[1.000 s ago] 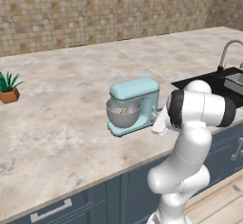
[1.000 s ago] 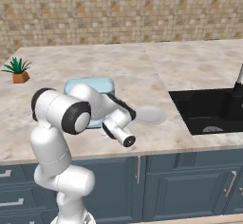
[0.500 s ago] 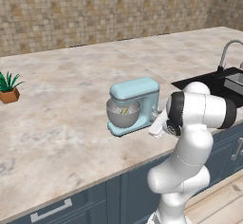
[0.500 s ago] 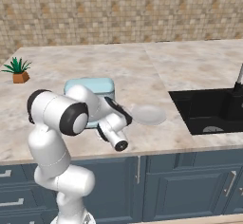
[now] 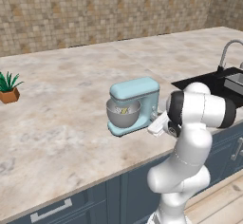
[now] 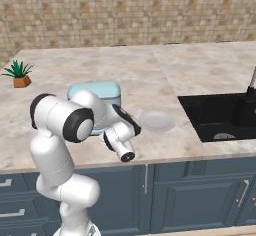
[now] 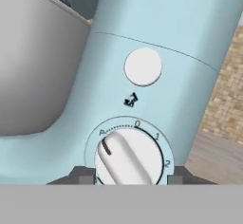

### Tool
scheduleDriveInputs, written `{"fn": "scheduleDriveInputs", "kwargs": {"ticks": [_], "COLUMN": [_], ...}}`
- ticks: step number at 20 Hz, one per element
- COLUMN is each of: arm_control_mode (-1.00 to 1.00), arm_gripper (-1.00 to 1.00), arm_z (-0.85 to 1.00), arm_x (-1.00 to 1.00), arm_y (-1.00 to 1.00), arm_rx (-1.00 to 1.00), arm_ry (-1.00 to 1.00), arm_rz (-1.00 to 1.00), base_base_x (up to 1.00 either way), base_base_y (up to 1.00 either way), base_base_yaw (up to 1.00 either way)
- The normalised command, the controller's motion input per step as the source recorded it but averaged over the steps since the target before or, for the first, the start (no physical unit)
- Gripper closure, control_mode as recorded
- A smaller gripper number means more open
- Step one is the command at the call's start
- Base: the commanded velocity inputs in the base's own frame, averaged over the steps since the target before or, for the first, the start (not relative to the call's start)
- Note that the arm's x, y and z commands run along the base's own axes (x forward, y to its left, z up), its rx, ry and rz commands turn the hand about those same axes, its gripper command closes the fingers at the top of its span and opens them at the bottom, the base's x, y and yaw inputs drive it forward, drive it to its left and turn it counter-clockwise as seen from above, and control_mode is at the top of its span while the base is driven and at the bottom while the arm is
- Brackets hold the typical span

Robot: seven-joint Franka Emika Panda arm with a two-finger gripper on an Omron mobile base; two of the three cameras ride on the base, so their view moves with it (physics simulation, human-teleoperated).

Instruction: Add butter and sugar cubes to the stand mixer bowl and then turn on the stand mixer to begin making frosting.

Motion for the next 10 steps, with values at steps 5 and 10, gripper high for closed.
{"fn": "scheduleDriveInputs", "kwargs": {"ticks": [5, 10], "arm_control_mode": [-1.00, -1.00], "arm_gripper": [1.00, 1.00], "arm_z": [0.39, 0.49], "arm_x": [0.17, 0.13], "arm_y": [0.04, 0.04], "arm_rx": [0.19, 0.20], "arm_ry": [0.00, 0.02], "arm_rz": [0.04, 0.06], "base_base_x": [0.00, 0.00], "base_base_y": [0.00, 0.00], "base_base_yaw": [0.00, 0.00]}}
